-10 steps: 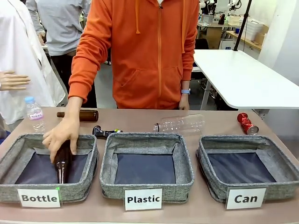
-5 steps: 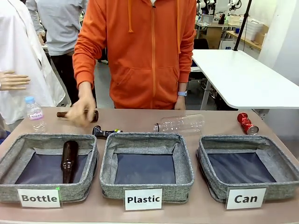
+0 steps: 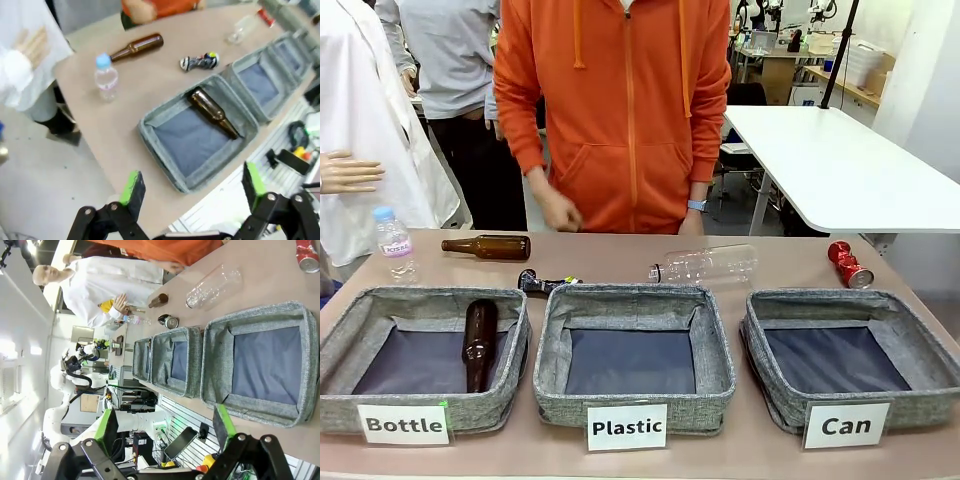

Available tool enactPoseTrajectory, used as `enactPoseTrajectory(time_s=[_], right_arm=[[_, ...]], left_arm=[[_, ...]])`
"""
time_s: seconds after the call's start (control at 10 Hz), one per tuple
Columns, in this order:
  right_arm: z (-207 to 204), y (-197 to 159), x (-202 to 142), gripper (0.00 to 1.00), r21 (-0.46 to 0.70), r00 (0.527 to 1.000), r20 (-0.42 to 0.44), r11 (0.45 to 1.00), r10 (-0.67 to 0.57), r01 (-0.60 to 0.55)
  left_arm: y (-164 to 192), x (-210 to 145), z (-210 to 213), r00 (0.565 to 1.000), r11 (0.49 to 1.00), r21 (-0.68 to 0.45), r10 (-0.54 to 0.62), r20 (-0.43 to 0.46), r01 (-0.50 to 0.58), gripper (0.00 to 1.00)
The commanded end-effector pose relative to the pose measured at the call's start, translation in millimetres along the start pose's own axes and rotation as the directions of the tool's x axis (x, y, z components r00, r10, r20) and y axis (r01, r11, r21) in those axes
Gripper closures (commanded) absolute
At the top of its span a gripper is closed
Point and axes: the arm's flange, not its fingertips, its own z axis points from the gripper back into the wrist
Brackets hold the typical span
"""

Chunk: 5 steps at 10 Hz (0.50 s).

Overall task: Sort the can waste into the basket.
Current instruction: Pick up the can waste from the table and place it in the right Fabric basket.

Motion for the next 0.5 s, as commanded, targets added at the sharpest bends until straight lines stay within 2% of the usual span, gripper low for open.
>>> enactPoseTrajectory(time_s=[0.0, 0.1, 0.4], right_arm=[[1, 0, 0, 0.00, 0.017, 1.000, 0.005, 0.999, 0.027, -0.027], [1, 0, 0, 0.00, 0.017, 1.000, 0.005, 0.999, 0.027, -0.027], [1, 0, 0, 0.00, 0.017, 1.000, 0.005, 0.999, 0.027, -0.027]], left_arm=[[-15, 58, -41, 0.983, 0.993, 0.047, -0.098, -0.155, 0.106, 0.00], [-25, 90, -71, 0.963, 0.986, 0.085, -0.118, -0.244, 0.142, 0.00], [-63, 168, -164, 0.874, 0.919, 0.120, -0.309, -0.375, 0.376, 0.00]])
